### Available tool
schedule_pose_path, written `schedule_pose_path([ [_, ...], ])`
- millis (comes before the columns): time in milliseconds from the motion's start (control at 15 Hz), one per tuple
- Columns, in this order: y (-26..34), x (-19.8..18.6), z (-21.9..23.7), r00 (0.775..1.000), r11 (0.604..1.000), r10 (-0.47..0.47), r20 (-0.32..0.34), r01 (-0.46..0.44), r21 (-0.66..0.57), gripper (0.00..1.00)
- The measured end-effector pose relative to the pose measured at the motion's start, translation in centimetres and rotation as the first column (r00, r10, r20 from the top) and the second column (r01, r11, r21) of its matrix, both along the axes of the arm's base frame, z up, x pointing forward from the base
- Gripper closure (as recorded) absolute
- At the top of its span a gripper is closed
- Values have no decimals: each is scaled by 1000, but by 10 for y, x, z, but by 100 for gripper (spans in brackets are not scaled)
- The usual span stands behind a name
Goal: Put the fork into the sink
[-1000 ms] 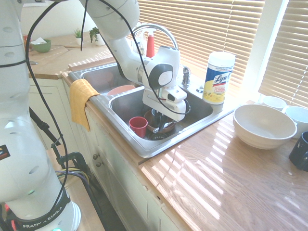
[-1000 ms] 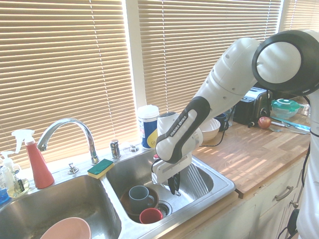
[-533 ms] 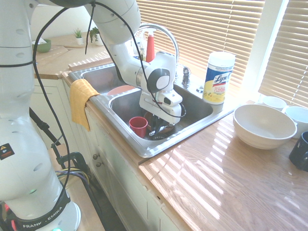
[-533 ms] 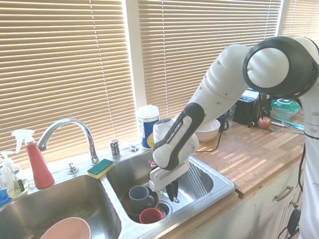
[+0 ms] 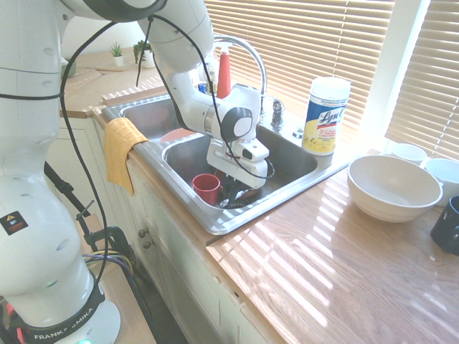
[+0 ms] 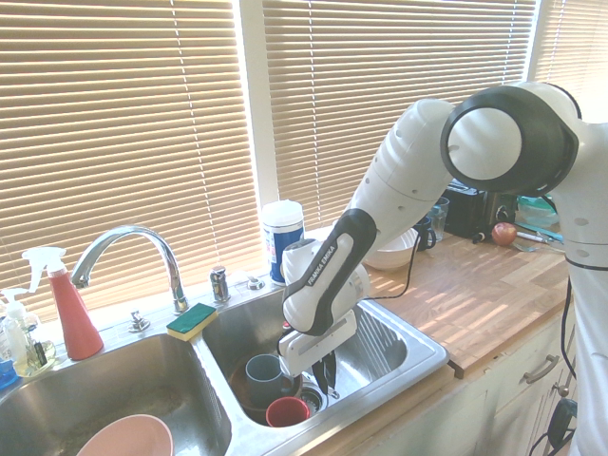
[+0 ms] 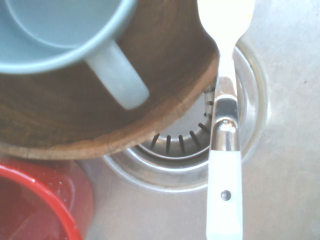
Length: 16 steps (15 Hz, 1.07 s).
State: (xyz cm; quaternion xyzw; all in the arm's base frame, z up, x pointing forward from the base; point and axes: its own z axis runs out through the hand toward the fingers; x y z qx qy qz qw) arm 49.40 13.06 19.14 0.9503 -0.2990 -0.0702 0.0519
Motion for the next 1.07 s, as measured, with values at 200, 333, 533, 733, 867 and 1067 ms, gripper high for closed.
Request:
schedule_pose_path([
  [200, 3, 2, 2, 1000, 1000, 1, 4, -1, 0, 0],
  [333, 3, 4, 5, 1000, 1000, 0, 4, 0, -1, 0],
  [533, 5, 5, 13, 1000, 1000, 1, 13, -1, 0, 0],
  [733, 5, 7, 22, 1000, 1000, 0, 28, 0, 3, 0],
  [867, 6, 10, 39, 998, 1000, 0, 58, 0, 9, 0],
  [1067, 7, 13, 100, 991, 1000, -1, 131, -2, 20, 0],
])
